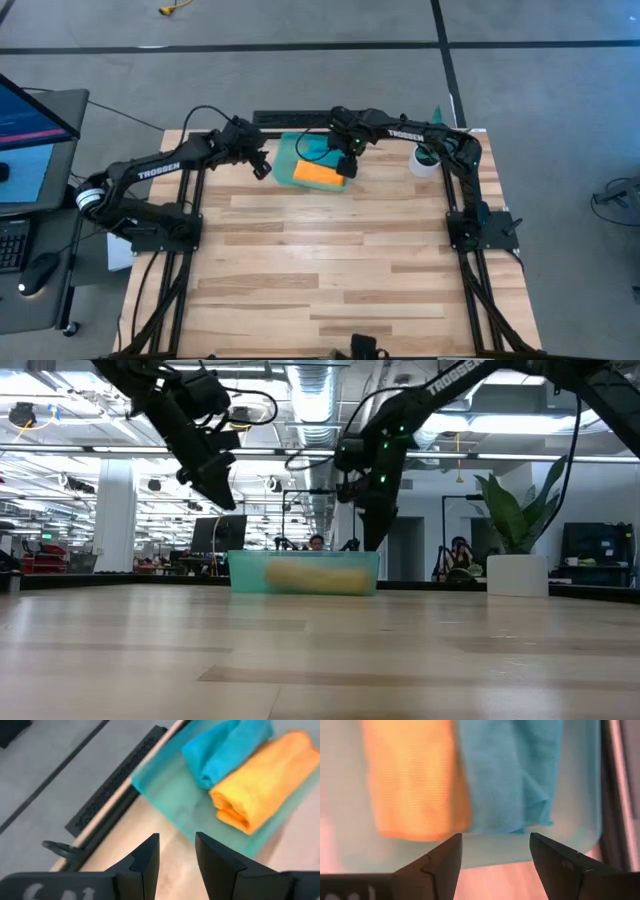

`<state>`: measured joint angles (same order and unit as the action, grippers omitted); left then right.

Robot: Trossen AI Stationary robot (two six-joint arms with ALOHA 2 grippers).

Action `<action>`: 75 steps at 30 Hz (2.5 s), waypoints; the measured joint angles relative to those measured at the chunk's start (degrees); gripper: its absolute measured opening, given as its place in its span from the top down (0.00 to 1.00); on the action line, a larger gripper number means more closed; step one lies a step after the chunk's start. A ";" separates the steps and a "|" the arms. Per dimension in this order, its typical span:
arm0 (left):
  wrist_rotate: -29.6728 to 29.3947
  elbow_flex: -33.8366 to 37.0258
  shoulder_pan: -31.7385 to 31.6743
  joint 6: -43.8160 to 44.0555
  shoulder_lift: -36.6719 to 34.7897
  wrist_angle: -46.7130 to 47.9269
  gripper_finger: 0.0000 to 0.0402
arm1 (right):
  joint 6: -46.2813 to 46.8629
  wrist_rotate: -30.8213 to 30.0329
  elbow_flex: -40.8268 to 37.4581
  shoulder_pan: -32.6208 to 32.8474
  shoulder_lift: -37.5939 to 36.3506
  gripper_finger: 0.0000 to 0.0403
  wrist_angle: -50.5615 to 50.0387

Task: Roll microfiber towels into tight, uniform cylinder then place into a basket
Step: Return to Home Position

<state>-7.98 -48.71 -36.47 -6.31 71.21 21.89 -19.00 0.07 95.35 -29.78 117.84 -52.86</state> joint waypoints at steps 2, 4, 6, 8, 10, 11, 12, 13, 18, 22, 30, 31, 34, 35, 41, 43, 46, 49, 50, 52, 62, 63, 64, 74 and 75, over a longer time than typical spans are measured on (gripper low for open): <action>0.01 2.07 1.28 0.98 -1.63 -1.05 0.71 | -0.05 3.72 0.00 0.00 -1.56 0.37 -1.16; 0.03 4.61 2.68 1.41 -3.54 -2.86 0.71 | -0.54 6.56 0.04 0.38 -3.14 0.37 -0.95; 0.01 7.21 4.19 1.48 -5.99 -5.00 0.71 | -0.85 7.54 -0.02 1.02 -5.02 0.37 -0.98; 0.05 9.62 5.58 2.40 -8.79 -7.07 0.71 | -0.70 7.61 0.02 1.82 -7.14 0.37 -0.92; 0.03 11.85 7.12 3.94 -11.83 -7.45 0.71 | 0.45 7.62 -0.03 2.96 -9.01 0.37 -1.82; 0.01 12.94 7.92 4.68 -13.44 -7.96 0.71 | 0.89 7.61 -0.64 3.85 -10.22 0.37 -1.93; 0.02 14.28 8.79 5.50 -15.42 -7.87 0.71 | 1.10 7.59 -1.62 4.94 -11.64 0.37 -1.92; 0.00 15.45 9.82 6.31 -17.33 -8.00 0.71 | 1.33 7.60 -3.03 6.10 -13.25 0.37 -1.38; 0.03 21.48 15.67 10.34 -27.55 -8.68 0.71 | 4.73 7.75 -16.83 12.65 -23.65 0.37 5.52; 0.02 26.24 21.38 12.10 -36.17 -9.40 0.71 | 9.00 7.37 -30.85 17.29 -34.65 0.37 14.18; -0.27 34.45 30.95 11.39 -55.02 -15.84 0.71 | 17.60 7.17 -53.63 23.94 -58.99 0.37 30.61; -0.29 35.18 31.64 11.33 -57.39 -16.84 0.71 | 18.59 7.19 -55.62 24.77 -61.66 0.37 33.00; -0.34 37.58 33.19 11.29 -64.10 -17.26 0.71 | 20.54 7.20 -60.87 26.89 -69.57 0.37 38.19; -0.34 38.31 33.56 11.29 -66.39 -17.21 0.71 | 20.98 7.20 -62.37 27.60 -72.01 0.37 39.82; -0.32 42.21 34.66 10.53 -70.75 -18.32 0.71 | 20.63 7.35 -69.47 31.09 -83.94 0.37 42.56; -0.30 44.00 34.81 9.25 -69.93 -21.52 0.71 | 20.63 7.00 -72.16 31.76 -87.22 0.37 43.17; -0.40 47.23 34.72 7.85 -70.24 -23.33 0.71 | 20.63 4.89 -77.63 32.02 -92.80 0.37 47.63; -1.07 48.06 34.73 6.01 -70.43 -25.38 0.71 | 20.69 2.17 -84.91 31.88 -99.04 0.37 54.02; -1.17 48.05 34.73 5.70 -70.28 -25.08 0.71 | 21.12 1.14 -87.51 31.89 -100.90 0.37 56.46; -1.54 48.05 34.73 5.54 -70.07 -25.06 0.71 | 23.14 -1.20 -93.10 31.95 -104.63 0.37 61.08; -3.29 48.07 34.62 6.63 -70.11 -25.23 0.71 | 23.78 -1.64 -94.40 31.56 -107.68 0.37 53.34; -3.27 48.07 34.62 6.54 -70.11 -25.24 0.71 | 23.27 -1.66 -94.40 31.56 -107.64 0.37 52.95; -3.27 48.07 34.62 6.23 -70.11 -25.23 0.71 | 23.26 -1.67 -94.44 31.56 -107.64 0.37 52.88; -3.24 48.09 34.62 6.38 -70.11 -25.16 0.71 | 23.52 -1.64 -94.44 31.56 -107.69 0.37 53.13; -3.24 48.09 34.62 6.37 -70.11 -25.16 0.71 | 23.52 -1.64 -94.44 31.56 -107.68 0.37 53.13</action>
<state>-11.22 -0.62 -1.85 0.05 1.10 -3.27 4.51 -1.56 0.91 1.78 10.16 0.27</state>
